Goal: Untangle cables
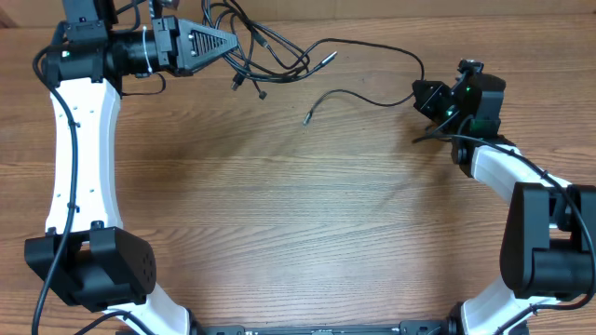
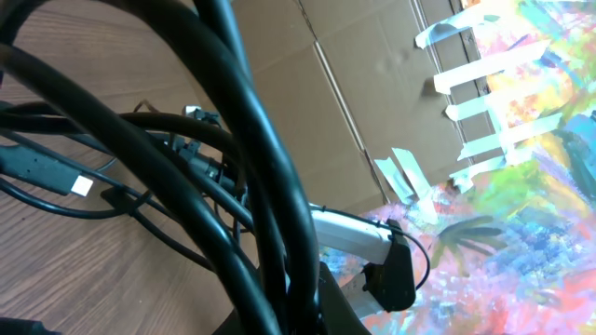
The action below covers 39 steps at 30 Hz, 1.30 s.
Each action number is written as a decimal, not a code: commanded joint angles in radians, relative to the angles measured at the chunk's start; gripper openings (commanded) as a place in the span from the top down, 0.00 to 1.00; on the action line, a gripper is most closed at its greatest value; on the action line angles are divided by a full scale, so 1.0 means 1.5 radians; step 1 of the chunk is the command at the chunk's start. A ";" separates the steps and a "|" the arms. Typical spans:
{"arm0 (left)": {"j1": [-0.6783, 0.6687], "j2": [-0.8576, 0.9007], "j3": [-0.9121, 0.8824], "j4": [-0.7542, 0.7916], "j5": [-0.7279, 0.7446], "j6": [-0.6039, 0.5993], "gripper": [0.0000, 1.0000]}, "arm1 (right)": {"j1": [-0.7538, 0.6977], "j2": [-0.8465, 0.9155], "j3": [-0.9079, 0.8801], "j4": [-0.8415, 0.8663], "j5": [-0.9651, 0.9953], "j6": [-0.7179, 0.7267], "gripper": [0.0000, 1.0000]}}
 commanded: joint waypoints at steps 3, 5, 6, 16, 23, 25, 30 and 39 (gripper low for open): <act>0.005 -0.003 0.006 0.006 0.008 0.004 0.96 | -0.005 -0.016 0.005 0.002 -0.036 -0.001 0.42; 0.005 -0.003 0.006 0.005 -0.004 0.004 0.96 | -0.005 -0.016 0.005 0.017 -0.077 -0.001 0.11; 0.005 -0.003 0.006 0.006 -0.008 0.007 0.96 | -0.005 -0.016 0.005 0.028 -0.099 -0.001 0.00; 0.005 -0.003 0.006 0.005 -0.009 0.167 0.96 | -0.005 -0.016 0.005 0.178 -0.335 0.041 0.00; 0.005 -0.003 0.006 -0.001 -0.098 0.320 0.96 | -0.005 -0.016 0.005 0.267 -0.468 0.083 0.00; 0.004 -0.003 0.005 -0.005 -0.157 0.355 0.96 | -0.005 -0.016 0.005 0.286 -0.484 0.099 0.00; -0.002 -0.003 0.005 -0.086 -0.216 0.550 0.96 | 0.002 -0.016 0.005 0.336 -0.495 0.125 0.00; -0.059 -0.003 0.005 -0.298 -0.318 0.927 0.96 | 0.045 -0.016 0.005 0.361 -0.484 0.109 0.00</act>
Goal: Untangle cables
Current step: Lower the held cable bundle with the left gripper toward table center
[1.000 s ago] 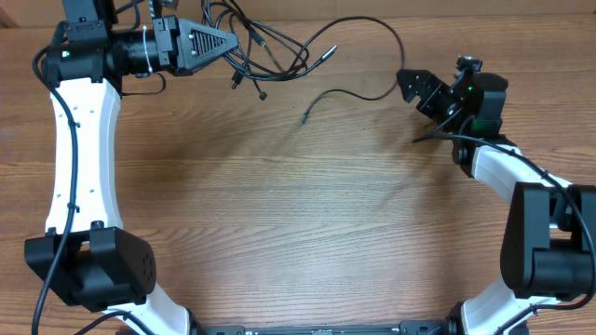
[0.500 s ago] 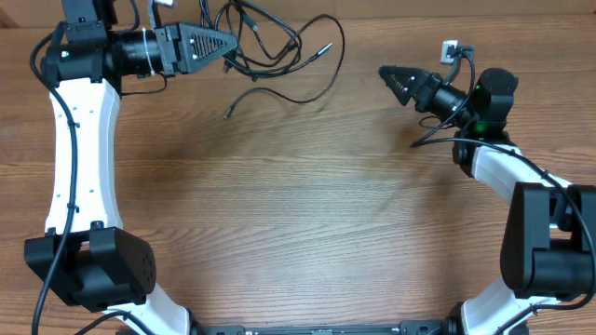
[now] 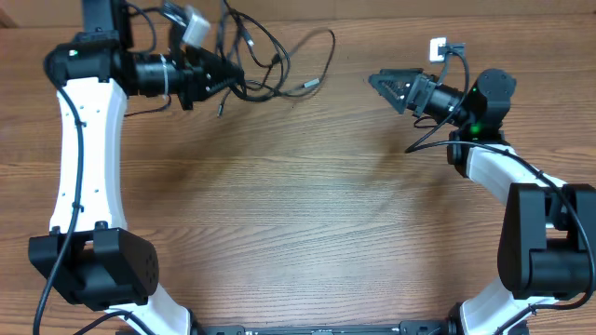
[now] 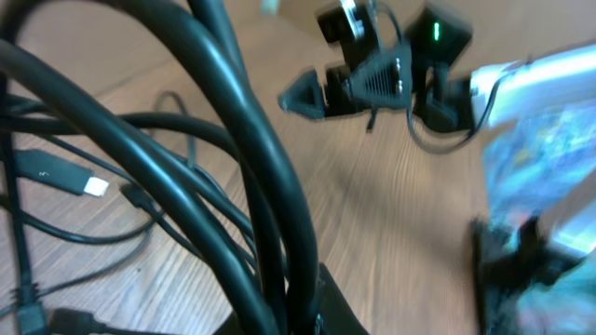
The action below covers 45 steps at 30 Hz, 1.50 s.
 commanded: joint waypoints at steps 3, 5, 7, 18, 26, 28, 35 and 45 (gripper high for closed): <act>-0.054 -0.003 0.005 -0.061 -0.110 0.254 0.96 | 0.032 -0.016 0.005 0.004 0.013 -0.010 0.00; -0.076 -0.003 0.005 -0.075 -0.165 0.270 0.96 | 0.045 -0.016 0.005 0.004 0.022 -0.010 0.00; -0.094 -0.002 0.005 -0.075 -0.219 0.269 0.96 | 0.054 -0.016 0.005 0.004 0.030 -0.010 0.00; -0.140 -0.002 0.005 -0.079 -0.297 0.285 0.96 | 0.090 -0.016 0.005 -0.014 0.034 -0.085 0.00; -0.170 -0.002 0.005 -0.197 -0.308 0.532 0.95 | 0.093 -0.016 0.005 -0.014 0.060 -0.219 0.00; -0.178 -0.002 0.005 -0.222 -0.303 0.572 0.96 | 0.093 -0.016 0.005 -0.013 0.062 -0.256 0.01; -0.185 -0.002 0.005 -0.290 -0.235 0.699 0.96 | 0.093 -0.016 0.005 -0.013 0.069 -0.277 0.02; -0.181 -0.002 0.005 -0.289 -0.247 0.705 0.96 | 0.093 -0.016 0.005 -0.014 0.046 -0.277 0.03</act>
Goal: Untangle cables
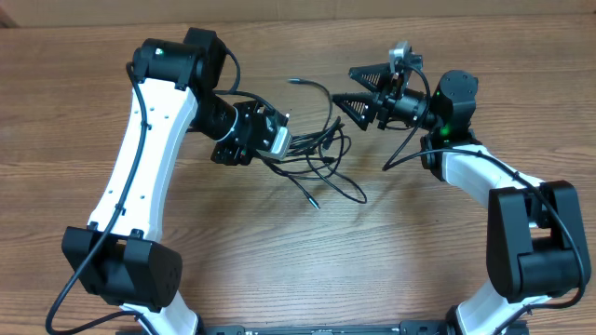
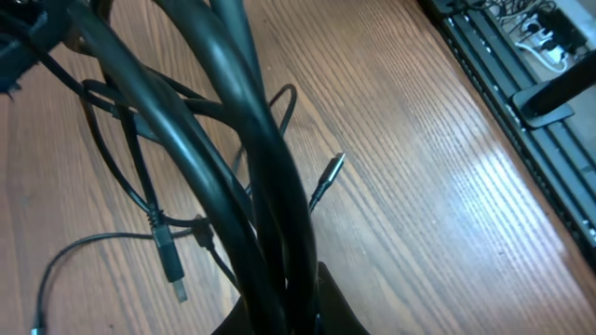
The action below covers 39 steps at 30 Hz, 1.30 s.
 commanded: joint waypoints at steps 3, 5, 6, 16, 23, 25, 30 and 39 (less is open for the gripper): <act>0.003 -0.002 0.005 0.008 0.007 0.034 0.96 | 0.001 -0.016 0.005 0.004 -0.007 -0.008 0.01; 0.007 -0.002 0.005 0.012 -0.012 0.034 0.96 | -0.001 -0.016 0.005 0.004 -0.003 -0.007 0.00; 0.010 -0.002 0.005 0.013 -0.021 0.034 0.96 | -0.002 -0.016 0.005 0.004 -0.003 -0.007 0.00; 0.050 -0.002 0.005 0.017 -0.026 0.022 0.96 | -0.003 -0.016 0.005 0.015 -0.003 -0.008 0.00; 0.048 -0.002 0.005 0.025 -0.018 0.021 0.96 | 0.002 -0.016 0.005 0.040 -0.136 -0.063 0.00; 0.048 -0.002 0.005 0.026 -0.016 0.013 0.96 | 0.002 -0.016 0.005 0.039 -0.154 -0.074 0.00; 0.042 0.002 0.005 0.025 0.015 -0.009 0.96 | 0.002 -0.016 0.005 0.044 -0.156 -0.075 0.00; 0.001 0.002 0.005 0.031 -0.014 -0.044 0.96 | 0.019 -0.016 0.005 0.049 -0.155 -0.075 0.00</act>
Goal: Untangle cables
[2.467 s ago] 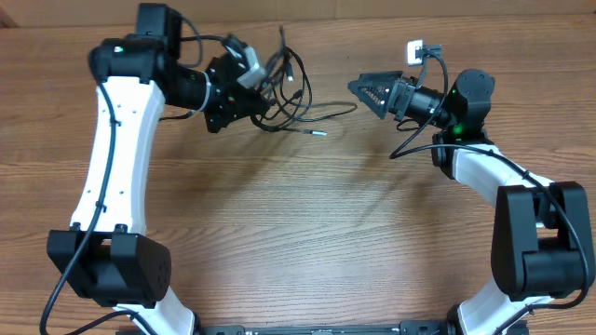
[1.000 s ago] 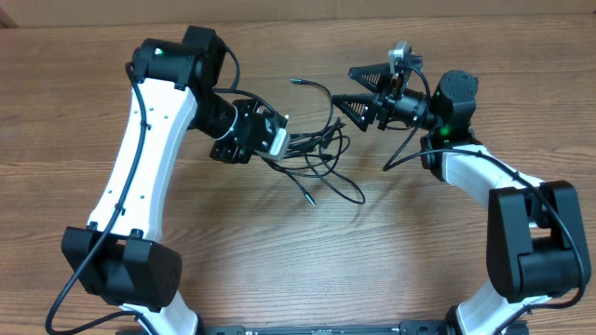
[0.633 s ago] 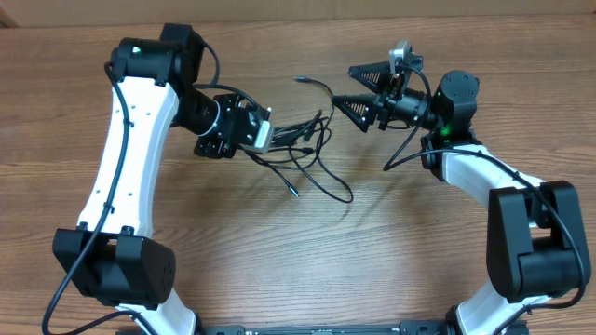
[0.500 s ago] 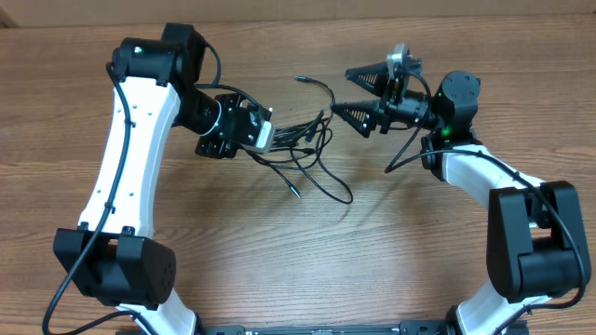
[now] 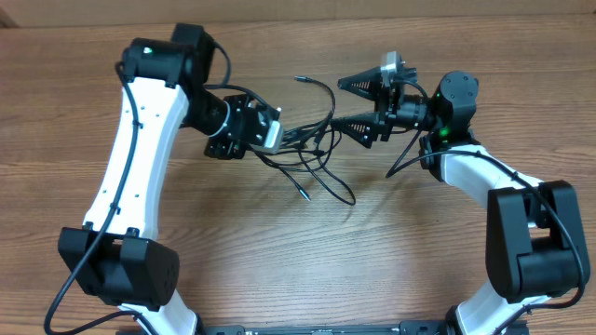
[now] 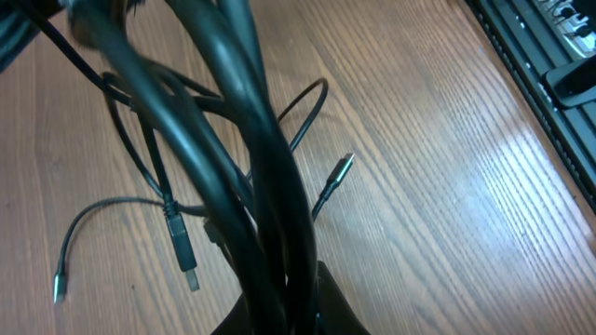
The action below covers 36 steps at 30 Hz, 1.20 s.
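A tangle of black cables (image 5: 312, 154) lies mid-table, its loops and loose plugs spread over the wood. My left gripper (image 5: 277, 136) is shut on the bundle's left side. In the left wrist view the thick strands (image 6: 265, 186) rise straight out of the left gripper (image 6: 279, 314), and a USB plug (image 6: 190, 270) and a jack tip (image 6: 341, 166) dangle over the table. My right gripper (image 5: 341, 103) stands open just right of the tangle. Its lower finger (image 5: 358, 125) is level with a strand running from the bundle; whether they touch cannot be told.
The wooden table (image 5: 279, 251) stretches toward the front. A brown cardboard wall (image 5: 307, 7) runs along the far edge. A dark rail with gear (image 6: 549, 65) shows past the table edge in the left wrist view.
My left gripper and its bundle have shifted slightly left and back. The open right gripper has come a little nearer the cables, its lower finger now beside a strand.
My left gripper held the bundle at the far left edge while the right gripper was far right, a long cable stretched between. Then both stood apart near the back. Later the left brought the bundle to mid-table with the right open beside it, as now.
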Each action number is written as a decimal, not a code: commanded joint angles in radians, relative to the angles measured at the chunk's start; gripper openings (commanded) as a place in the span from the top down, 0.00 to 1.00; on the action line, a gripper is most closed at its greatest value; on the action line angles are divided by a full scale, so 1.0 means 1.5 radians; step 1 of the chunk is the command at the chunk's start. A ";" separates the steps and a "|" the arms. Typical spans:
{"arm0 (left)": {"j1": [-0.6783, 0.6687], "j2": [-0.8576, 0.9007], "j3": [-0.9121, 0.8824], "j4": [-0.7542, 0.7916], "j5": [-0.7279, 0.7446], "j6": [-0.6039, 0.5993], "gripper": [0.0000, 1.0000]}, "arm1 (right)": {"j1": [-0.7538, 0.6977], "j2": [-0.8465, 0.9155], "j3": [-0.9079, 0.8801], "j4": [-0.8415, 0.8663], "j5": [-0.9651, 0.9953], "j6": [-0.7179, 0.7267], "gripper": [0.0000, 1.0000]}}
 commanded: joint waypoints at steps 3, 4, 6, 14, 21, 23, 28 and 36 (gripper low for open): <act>-0.035 0.002 0.005 0.018 -0.037 -0.084 0.96 | 0.011 -0.016 0.005 0.012 0.013 -0.005 0.00; -0.038 0.002 0.005 0.019 -0.049 -0.100 0.96 | 0.011 -0.016 0.005 0.012 0.024 -0.005 0.00; -0.040 0.002 0.005 0.015 -0.050 -0.103 0.96 | 0.011 -0.016 0.005 0.012 0.049 -0.005 0.00; -0.040 0.003 0.000 0.004 -0.049 -0.103 0.96 | 0.011 -0.016 0.005 0.022 0.115 -0.003 0.00; -0.042 0.003 0.000 -0.001 -0.049 -0.104 0.96 | 0.011 -0.016 0.005 0.055 0.152 -0.003 0.00; -0.049 0.003 0.000 -0.004 -0.049 -0.104 0.96 | 0.015 -0.016 0.005 0.054 0.180 -0.003 0.00; -0.079 0.003 0.000 0.001 -0.049 -0.106 0.96 | 0.016 -0.016 0.005 0.051 0.187 -0.003 0.00; -0.091 0.003 0.000 0.032 -0.048 -0.139 0.96 | 0.017 -0.016 0.005 0.046 0.145 -0.001 0.00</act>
